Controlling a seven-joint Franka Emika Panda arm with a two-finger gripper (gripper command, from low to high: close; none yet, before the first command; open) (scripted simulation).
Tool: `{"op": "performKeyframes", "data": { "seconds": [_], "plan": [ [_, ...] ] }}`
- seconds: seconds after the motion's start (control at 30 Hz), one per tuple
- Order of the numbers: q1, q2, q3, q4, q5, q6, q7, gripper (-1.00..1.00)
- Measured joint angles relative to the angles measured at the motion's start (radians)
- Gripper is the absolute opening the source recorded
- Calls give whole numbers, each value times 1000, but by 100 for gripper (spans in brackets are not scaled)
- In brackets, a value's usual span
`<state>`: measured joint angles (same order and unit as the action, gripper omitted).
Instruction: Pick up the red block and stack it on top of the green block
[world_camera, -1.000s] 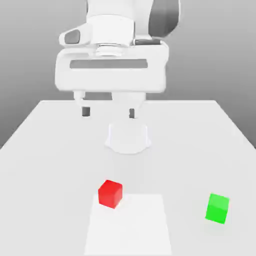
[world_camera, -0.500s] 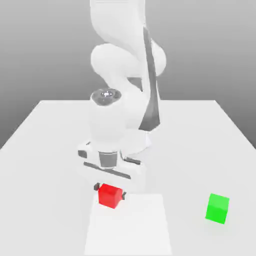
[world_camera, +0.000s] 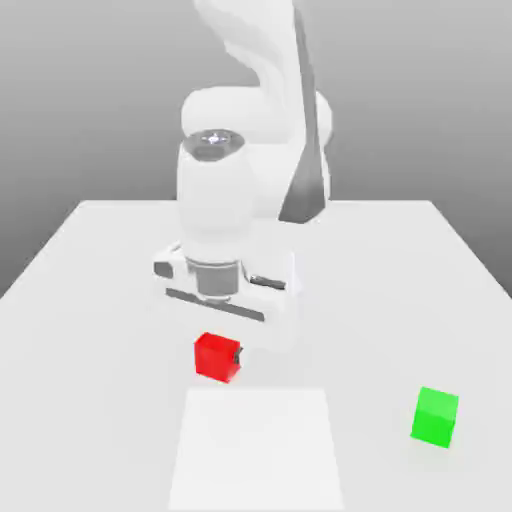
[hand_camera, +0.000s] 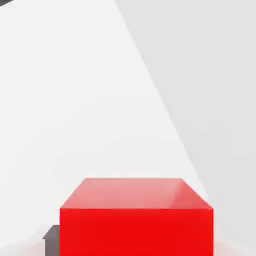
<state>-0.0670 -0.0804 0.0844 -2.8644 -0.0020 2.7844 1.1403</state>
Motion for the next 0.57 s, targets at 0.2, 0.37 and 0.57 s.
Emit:
{"op": "performKeyframes", "data": {
  "seconds": [0.2, 0.37, 0.57],
  "plan": [
    [280, 73, 151, 184, -10, -112, 133, -100],
    [372, 195, 180, 267, -72, -76, 232, -100],
    [401, 290, 139, 275, -134, 9, 279, 100]
  ]
}}
